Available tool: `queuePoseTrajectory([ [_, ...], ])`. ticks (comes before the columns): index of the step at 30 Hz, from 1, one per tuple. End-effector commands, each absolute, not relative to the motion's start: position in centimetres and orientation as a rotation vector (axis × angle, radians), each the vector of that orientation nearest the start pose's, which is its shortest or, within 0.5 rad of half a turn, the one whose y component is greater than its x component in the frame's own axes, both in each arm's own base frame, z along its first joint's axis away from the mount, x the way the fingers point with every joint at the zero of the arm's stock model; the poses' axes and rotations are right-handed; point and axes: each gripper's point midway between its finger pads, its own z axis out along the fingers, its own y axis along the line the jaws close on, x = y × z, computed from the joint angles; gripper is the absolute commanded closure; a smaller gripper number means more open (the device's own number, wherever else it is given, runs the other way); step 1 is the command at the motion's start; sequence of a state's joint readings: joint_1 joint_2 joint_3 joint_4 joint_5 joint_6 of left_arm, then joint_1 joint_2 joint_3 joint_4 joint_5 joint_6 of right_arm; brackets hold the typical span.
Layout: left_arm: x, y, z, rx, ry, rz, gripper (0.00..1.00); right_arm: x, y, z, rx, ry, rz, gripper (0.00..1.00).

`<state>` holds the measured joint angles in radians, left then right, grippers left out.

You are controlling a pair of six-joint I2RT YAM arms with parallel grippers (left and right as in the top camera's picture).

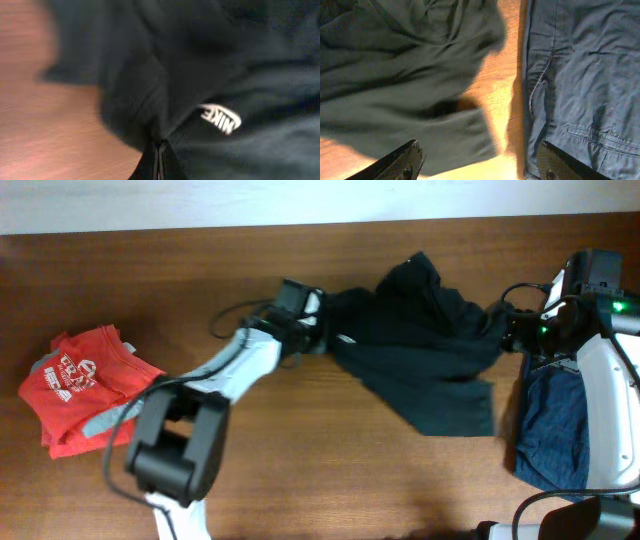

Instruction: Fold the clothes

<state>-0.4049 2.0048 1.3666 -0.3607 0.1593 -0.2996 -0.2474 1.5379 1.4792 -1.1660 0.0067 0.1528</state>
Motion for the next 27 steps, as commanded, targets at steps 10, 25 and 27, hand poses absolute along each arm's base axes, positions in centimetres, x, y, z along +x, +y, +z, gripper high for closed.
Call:
queuePoseTrajectory([
  [10,45.6,-4.6,17.7,-0.137,2.455,-0.317,0.01,33.5,-8.7,19.4,0.548,2.726,-0.037,0.21],
  [25,35.0,-1.7,10.2,-0.378,2.916,-0.067,0.08,35.7,1.2,19.1,-0.027,2.743,0.353,0.17],
  [27,34.3,-1.6,8.8,-0.383,2.941,-0.060,0.19,35.7,1.5,18.9,-0.045,2.752,0.338,0.17],
])
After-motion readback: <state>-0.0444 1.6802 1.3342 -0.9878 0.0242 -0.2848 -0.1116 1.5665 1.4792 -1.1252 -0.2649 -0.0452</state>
